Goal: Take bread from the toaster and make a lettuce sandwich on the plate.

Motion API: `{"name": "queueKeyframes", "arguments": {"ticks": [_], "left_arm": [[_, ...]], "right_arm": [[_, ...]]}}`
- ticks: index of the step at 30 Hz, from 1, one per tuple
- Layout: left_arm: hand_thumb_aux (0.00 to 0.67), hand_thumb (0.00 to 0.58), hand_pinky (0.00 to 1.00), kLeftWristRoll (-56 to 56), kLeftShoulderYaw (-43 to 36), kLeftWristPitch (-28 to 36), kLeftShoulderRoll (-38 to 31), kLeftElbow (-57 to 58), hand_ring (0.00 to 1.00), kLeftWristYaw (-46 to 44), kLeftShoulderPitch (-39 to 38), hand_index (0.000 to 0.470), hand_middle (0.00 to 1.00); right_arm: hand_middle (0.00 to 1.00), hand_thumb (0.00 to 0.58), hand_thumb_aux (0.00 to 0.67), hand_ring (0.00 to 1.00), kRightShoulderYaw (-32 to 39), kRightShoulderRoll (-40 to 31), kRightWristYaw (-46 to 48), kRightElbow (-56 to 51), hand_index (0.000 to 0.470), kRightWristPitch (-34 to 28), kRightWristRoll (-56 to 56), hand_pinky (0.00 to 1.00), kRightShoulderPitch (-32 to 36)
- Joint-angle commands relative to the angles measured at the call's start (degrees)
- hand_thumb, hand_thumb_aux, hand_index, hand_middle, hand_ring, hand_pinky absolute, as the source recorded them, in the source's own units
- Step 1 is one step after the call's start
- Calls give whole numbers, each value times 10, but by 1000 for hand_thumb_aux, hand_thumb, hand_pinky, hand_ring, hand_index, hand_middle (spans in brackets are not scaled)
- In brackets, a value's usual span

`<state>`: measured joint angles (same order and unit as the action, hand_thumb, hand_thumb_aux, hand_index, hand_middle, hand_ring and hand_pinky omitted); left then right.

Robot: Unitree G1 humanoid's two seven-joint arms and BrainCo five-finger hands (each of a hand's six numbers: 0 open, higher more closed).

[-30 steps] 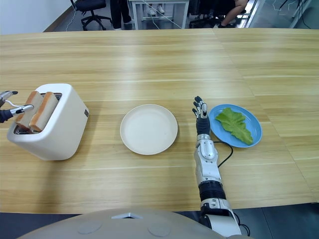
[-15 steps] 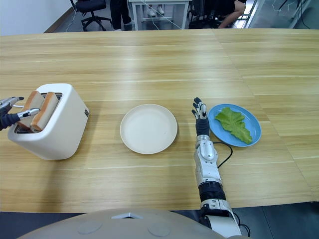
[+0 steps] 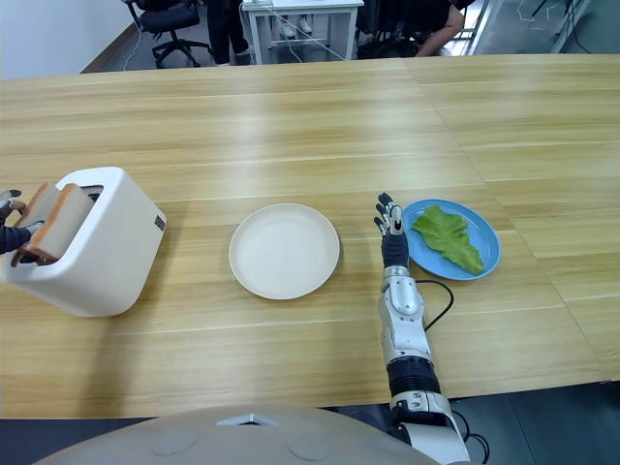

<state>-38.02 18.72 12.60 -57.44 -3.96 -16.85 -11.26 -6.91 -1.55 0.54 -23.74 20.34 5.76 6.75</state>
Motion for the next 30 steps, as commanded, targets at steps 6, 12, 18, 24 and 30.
{"name": "queueKeyframes", "arguments": {"ticks": [6,12,18,24,30], "left_arm": [[670,580,0,41,-4,-12,30,-26,0,-13,5,460,0],[670,580,1000,90,37,-11,62,-54,1000,6,33,460,1000],[670,580,1000,107,99,-20,74,-79,1000,54,68,460,1000],[670,580,1000,98,110,-53,90,-62,1000,126,95,460,1000],[670,580,1000,105,129,-98,142,-124,1000,215,124,460,1000]], "right_arm": [[0,0,0,0,-1,1,-4,6,0,-10,-5,0,-6],[0,0,0,0,-2,0,-4,2,0,-11,-6,0,-4],[0,0,0,0,2,4,-6,-1,0,-13,-10,0,-3],[0,0,0,0,6,7,-9,-10,0,-12,-15,0,0],[0,0,0,0,7,6,-7,-12,0,-16,-16,0,5]]}}
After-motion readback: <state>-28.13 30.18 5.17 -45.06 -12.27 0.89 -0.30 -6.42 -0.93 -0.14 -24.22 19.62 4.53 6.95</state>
